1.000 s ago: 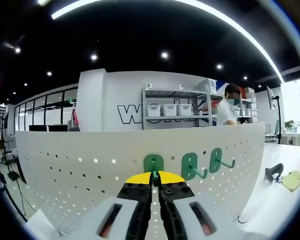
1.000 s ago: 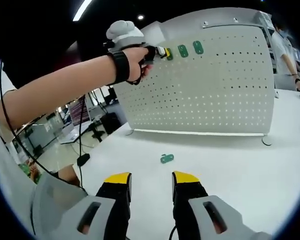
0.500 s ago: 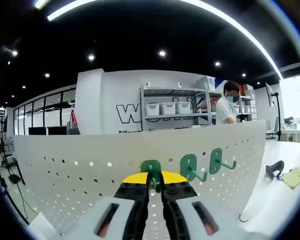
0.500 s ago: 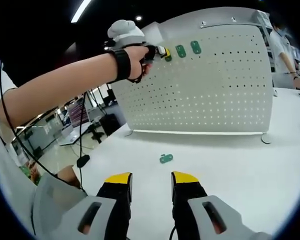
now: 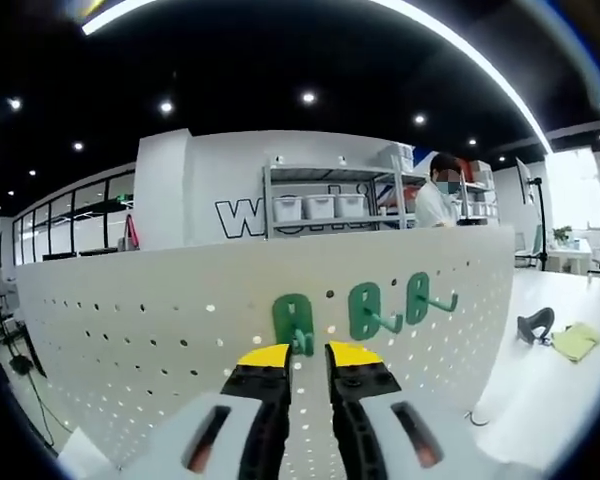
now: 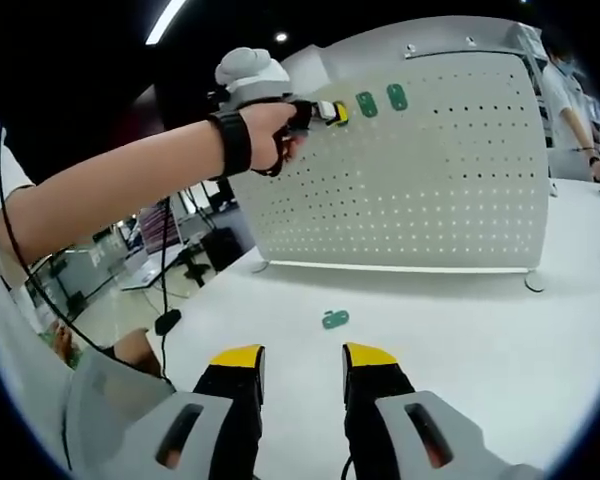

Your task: Insert the hook assembly into the mounting plate slot until the hook locks in place.

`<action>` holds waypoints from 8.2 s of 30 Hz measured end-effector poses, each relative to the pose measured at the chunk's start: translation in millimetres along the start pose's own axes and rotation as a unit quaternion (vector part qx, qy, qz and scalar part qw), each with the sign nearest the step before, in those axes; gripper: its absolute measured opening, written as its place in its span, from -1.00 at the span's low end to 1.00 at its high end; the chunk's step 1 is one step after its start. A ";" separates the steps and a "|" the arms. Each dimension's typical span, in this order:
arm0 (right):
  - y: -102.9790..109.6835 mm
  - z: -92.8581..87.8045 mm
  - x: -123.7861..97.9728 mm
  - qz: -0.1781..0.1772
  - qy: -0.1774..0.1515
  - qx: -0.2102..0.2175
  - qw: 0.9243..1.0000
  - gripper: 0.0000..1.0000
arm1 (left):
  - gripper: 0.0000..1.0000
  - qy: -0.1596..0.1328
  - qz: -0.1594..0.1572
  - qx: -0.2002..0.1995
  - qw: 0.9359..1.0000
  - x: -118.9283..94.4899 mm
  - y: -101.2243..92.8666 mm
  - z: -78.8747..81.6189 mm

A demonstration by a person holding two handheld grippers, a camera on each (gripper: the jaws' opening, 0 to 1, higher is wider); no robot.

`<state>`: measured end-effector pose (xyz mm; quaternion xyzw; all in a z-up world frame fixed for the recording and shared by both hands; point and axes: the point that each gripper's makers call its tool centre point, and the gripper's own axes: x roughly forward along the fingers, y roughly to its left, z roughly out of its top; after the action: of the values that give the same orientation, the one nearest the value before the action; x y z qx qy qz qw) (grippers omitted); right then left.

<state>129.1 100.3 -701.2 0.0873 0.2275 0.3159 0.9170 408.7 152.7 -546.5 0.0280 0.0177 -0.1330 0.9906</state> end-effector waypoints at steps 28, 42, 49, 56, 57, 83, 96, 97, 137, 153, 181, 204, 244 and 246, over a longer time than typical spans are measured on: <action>21.3 1.1 8.9 0.021 0.012 -0.024 0.999 -0.40 | -0.62 0.033 -0.122 0.021 0.992 -68.3 -13.8 -35.9; 30.9 -1.4 9.0 0.024 0.014 -0.029 0.999 -0.41 | -0.53 0.059 -0.171 0.033 0.983 -109.1 -17.3 -66.9; 38.3 -1.9 12.8 0.028 0.018 -0.038 0.999 -0.41 | -0.55 0.066 -0.181 0.036 0.981 -130.5 -11.0 -75.2; 43.4 -7.1 18.6 0.031 0.029 -0.049 0.998 -0.44 | -0.49 0.078 -0.194 0.038 0.977 -151.0 -4.4 -91.0; 43.9 -8.2 19.5 0.032 0.031 -0.049 0.998 -0.44 | -0.47 0.079 -0.198 0.040 0.976 -155.2 -3.6 -93.1; 48.1 -18.2 51.3 0.013 0.051 -0.052 0.997 -0.35 | 0.03 0.082 -0.230 0.010 0.970 -229.5 21.4 -129.1; 35.5 -18.2 72.0 -0.004 0.060 -0.047 0.997 -0.36 | 0.26 0.088 -0.242 0.019 0.966 -249.1 29.2 -140.8; 35.0 -18.3 72.7 -0.004 0.061 -0.048 0.997 -0.36 | 0.28 0.090 -0.243 0.019 0.966 -249.1 29.5 -141.3; -5.2 -36.2 154.6 -0.043 0.128 -0.026 0.990 -0.42 | 0.29 0.110 -0.277 0.025 0.954 -256.5 34.9 -162.6; -20.6 -54.7 179.8 -0.069 0.157 -0.017 0.985 -0.46 | 0.21 0.118 -0.269 0.012 0.956 -262.2 38.9 -173.5; -41.6 -66.3 210.1 -0.099 0.172 0.029 0.980 -0.61 | 0.11 0.120 -0.266 0.002 0.956 -258.2 50.2 -175.7; -68.0 -66.6 199.7 -0.159 0.162 0.038 0.973 -0.82 | 0.09 0.121 -0.268 0.001 0.956 -255.5 49.7 -175.0; -38.6 -41.9 178.5 -0.102 0.153 0.049 0.982 -0.97 | -0.01 0.128 -0.273 0.040 0.953 -260.1 46.0 -175.0; -30.0 -38.6 176.2 -0.090 0.149 0.054 0.983 -0.97 | -0.02 0.130 -0.279 0.059 0.950 -261.7 43.6 -175.2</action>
<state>249.9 186.5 -808.1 0.0676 0.3848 0.2292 0.8915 163.1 274.0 -708.0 0.0978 0.1459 -0.4000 0.8995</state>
